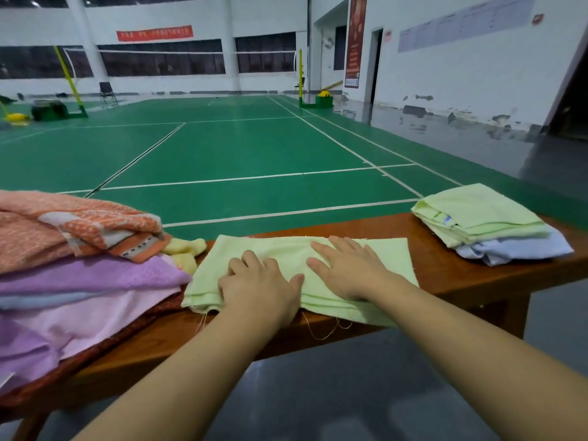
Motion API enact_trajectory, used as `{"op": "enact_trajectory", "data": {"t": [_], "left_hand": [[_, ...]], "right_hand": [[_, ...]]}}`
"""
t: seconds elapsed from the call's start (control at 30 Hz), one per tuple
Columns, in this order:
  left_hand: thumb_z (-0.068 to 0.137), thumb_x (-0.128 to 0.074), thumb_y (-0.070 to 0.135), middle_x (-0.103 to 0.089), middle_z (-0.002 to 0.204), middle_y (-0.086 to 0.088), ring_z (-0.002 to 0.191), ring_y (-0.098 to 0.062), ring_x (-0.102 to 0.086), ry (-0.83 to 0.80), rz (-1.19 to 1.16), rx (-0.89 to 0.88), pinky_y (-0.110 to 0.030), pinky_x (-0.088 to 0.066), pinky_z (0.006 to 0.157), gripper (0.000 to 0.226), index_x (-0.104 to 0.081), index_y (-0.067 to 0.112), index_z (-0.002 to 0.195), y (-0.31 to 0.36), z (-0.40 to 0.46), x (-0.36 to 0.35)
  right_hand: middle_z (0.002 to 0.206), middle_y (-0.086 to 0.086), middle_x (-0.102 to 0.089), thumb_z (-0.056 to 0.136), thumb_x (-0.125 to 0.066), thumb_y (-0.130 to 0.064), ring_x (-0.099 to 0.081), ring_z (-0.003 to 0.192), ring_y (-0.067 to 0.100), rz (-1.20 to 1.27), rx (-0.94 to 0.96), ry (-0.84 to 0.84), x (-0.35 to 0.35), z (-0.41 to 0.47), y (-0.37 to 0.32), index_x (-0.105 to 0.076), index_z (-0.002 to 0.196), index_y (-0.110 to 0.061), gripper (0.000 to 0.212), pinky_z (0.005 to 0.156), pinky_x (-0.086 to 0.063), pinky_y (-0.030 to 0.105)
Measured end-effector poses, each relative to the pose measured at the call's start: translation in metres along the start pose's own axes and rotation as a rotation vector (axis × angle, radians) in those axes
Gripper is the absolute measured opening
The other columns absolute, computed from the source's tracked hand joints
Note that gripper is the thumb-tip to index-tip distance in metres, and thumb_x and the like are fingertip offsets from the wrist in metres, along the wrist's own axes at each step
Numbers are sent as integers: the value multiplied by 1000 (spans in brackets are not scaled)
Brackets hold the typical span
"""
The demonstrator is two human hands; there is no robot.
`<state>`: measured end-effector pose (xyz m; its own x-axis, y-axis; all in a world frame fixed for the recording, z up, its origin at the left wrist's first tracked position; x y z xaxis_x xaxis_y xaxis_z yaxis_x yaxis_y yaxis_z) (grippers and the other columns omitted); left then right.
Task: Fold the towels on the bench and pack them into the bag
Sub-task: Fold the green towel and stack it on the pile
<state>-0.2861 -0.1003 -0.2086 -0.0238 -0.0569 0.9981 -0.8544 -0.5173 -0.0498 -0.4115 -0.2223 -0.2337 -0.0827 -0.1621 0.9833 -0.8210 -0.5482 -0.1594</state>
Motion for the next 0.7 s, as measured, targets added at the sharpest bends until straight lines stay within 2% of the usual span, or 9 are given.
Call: {"op": "enact_trajectory", "data": {"t": [0.07, 0.13, 0.23, 0.33, 0.43, 0.53, 0.6, 0.67, 0.7], "left_hand": [[96, -15, 73, -32, 148, -18, 132, -39, -34, -19, 17, 13, -54, -38, 101, 80, -35, 17, 150, 3, 3, -1], [95, -12, 74, -26, 153, -18, 136, -43, -30, -48, -9, 15, -58, -35, 106, 82, -31, 18, 153, 4, 10, -4], [95, -11, 75, -11, 162, -13, 145, -47, -17, -104, -126, 1, -68, -20, 113, 80, -22, 25, 155, 2, 26, -9], [95, -15, 74, -13, 162, -13, 149, -43, -13, -59, -244, -19, -70, -6, 116, 74, -22, 29, 154, -2, 44, -14], [96, -19, 71, -22, 157, -13, 149, -37, -17, 21, -358, -21, -69, -1, 117, 69, -26, 30, 150, -4, 58, -18], [94, -18, 74, -19, 161, -12, 151, -34, -14, 45, -355, -49, -68, 3, 118, 73, -26, 30, 153, -5, 68, -20], [93, -17, 76, -15, 164, -10, 153, -32, -10, 28, -311, -103, -68, 4, 118, 76, -23, 32, 155, -7, 73, -21], [92, -15, 78, -7, 168, -5, 155, -30, -4, -6, -249, -158, -68, 5, 118, 78, -14, 36, 158, -8, 79, -23], [92, -13, 79, -3, 169, -2, 156, -29, 0, -24, -216, -182, -68, 5, 118, 79, -10, 38, 159, -9, 82, -23]], "right_hand": [[169, 0, -6, 100, -14, -68, -3, 155, 25, 0, -24, 16, 2, -3, -2, -12, 159, -43, 64, 124, -5, 55], [164, 6, -17, 98, -13, -70, -16, 150, 30, -53, -78, 40, 6, -9, -6, -19, 158, -40, 67, 120, -21, 56], [148, 12, -34, 97, -13, -72, -33, 135, 31, -210, -173, 75, 12, -18, -17, -35, 152, -31, 72, 99, -42, 52], [135, 15, -44, 99, -16, -69, -45, 120, 32, -345, -180, 95, 20, -25, -26, -50, 142, -19, 74, 84, -45, 45], [130, 16, -50, 101, -18, -67, -52, 112, 31, -375, -154, 87, 26, -30, -30, -58, 135, -16, 74, 74, -36, 41], [131, 15, -52, 105, -20, -58, -57, 113, 32, -324, -161, 181, 38, -26, -23, -55, 135, -18, 61, 76, -35, 41], [129, 11, -54, 107, -25, -51, -56, 116, 31, -248, -125, 305, 43, -12, -11, -55, 133, -19, 51, 82, -41, 41], [128, 3, -55, 107, -33, -47, -54, 119, 26, -62, 33, 359, 42, 2, 0, -58, 131, -24, 42, 93, -44, 41], [133, -1, -54, 106, -37, -45, -51, 125, 22, 72, 135, 327, 40, 9, 4, -58, 132, -26, 38, 100, -42, 39]]}}
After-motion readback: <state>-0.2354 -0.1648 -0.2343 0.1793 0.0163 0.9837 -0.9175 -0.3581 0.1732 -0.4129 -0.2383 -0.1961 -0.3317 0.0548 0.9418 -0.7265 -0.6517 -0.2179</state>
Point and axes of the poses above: each hand's wrist, its own z-axis towards the middle knuckle, its own x-axis out of the back of the hand, y = z × x, the point moved 1 cm from there along z, towards the middle knuckle
